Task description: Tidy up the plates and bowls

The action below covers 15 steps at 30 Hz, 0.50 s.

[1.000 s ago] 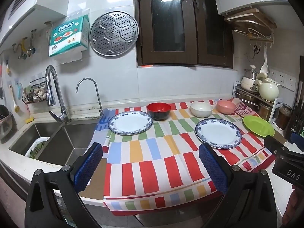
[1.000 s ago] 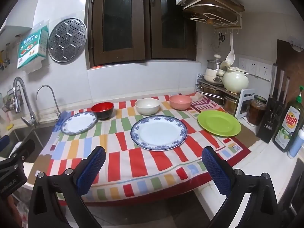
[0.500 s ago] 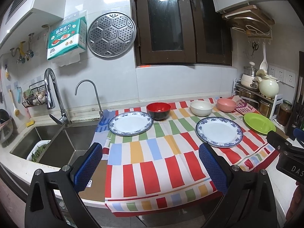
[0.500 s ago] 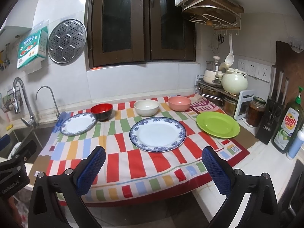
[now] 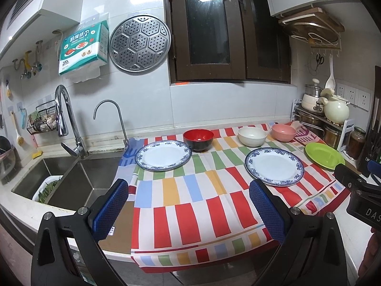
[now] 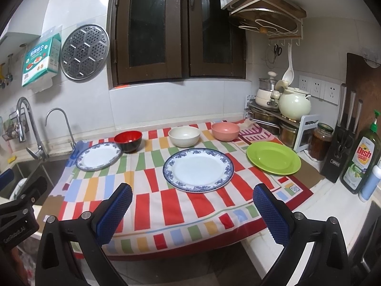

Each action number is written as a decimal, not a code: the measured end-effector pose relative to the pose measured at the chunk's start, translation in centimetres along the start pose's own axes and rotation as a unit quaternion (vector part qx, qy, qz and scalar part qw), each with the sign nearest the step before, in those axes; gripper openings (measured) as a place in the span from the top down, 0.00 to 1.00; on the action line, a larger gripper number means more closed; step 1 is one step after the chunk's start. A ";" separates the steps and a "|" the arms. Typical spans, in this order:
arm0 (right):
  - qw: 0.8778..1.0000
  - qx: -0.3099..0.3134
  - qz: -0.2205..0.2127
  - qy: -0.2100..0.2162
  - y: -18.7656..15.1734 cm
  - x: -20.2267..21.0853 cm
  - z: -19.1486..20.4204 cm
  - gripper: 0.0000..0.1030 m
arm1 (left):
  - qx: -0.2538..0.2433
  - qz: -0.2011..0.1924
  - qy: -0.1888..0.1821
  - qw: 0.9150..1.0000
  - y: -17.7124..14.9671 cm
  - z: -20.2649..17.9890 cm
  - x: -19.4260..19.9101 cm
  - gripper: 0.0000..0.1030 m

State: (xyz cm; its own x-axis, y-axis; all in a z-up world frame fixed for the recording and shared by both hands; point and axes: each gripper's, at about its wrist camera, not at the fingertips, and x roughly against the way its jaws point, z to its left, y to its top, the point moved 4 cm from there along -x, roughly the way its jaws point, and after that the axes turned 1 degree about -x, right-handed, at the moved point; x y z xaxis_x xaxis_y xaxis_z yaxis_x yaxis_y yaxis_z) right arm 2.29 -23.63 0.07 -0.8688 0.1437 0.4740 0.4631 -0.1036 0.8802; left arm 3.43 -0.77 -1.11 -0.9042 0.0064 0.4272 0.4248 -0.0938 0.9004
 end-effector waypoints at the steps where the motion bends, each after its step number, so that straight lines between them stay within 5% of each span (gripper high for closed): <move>1: 1.000 0.000 0.000 0.000 0.0 0.0 0.0 0.01 | 0.001 0.000 -0.001 1.000 0.0 0.0 0.0 0.00; 15: 1.000 -0.005 0.003 0.011 0.0 0.2 0.2 0.01 | 0.002 0.000 -0.004 1.000 0.0 0.0 0.1 0.00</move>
State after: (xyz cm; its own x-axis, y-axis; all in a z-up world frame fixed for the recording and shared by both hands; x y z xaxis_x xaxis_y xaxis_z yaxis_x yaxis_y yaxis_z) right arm 2.13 -23.37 0.20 -0.8695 0.1221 0.4786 0.4667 -0.1137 0.8770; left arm 3.40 -0.72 -1.05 -0.9041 0.0137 0.4271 0.4243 -0.0907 0.9010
